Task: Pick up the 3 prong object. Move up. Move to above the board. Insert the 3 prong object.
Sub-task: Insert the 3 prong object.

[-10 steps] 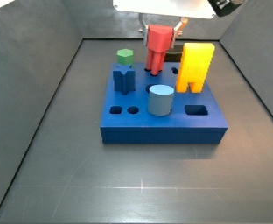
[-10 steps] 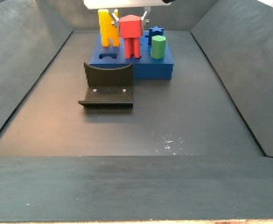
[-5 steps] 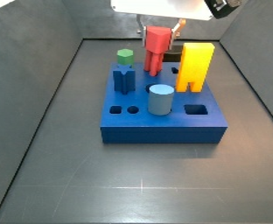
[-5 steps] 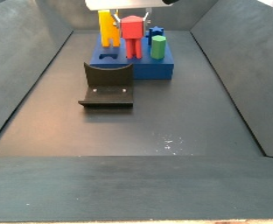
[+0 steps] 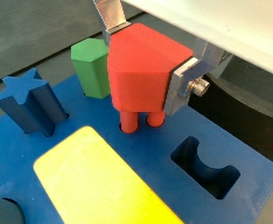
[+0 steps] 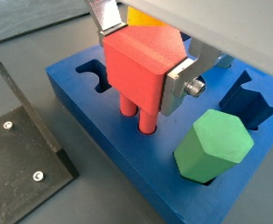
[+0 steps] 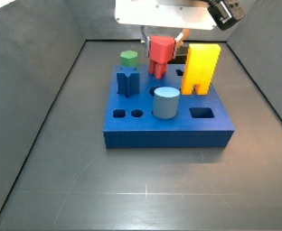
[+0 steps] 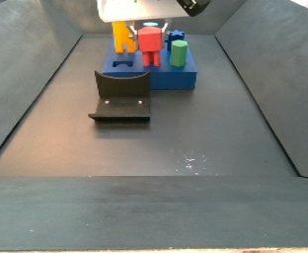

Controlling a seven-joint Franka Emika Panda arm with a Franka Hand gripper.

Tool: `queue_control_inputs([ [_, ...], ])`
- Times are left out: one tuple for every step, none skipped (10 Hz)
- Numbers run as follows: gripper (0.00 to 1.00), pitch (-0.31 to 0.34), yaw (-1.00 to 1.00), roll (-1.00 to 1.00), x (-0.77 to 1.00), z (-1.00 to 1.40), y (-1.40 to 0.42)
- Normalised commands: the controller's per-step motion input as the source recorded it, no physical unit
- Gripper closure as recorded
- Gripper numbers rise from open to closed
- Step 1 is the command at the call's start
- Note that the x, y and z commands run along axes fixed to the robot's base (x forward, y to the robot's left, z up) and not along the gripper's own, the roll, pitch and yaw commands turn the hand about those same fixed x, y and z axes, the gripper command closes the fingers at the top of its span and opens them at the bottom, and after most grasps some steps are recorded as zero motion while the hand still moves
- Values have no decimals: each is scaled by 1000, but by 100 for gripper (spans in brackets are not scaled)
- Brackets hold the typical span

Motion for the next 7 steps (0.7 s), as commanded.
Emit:
queue_control_inputs([
  [100, 0, 63, 0, 0, -77, 0],
  [100, -11, 0, 0, 0, -11, 0],
  [100, -107, 80, 63, -23, -311, 0],
  [100, -187, 100, 157, -171, -574, -9],
  [100, -279, 140, 120, -169, -669, -31],
  [100, -297, 157, 109, -163, -643, -31],
  [100, -276, 129, 89, -123, -623, 0],
])
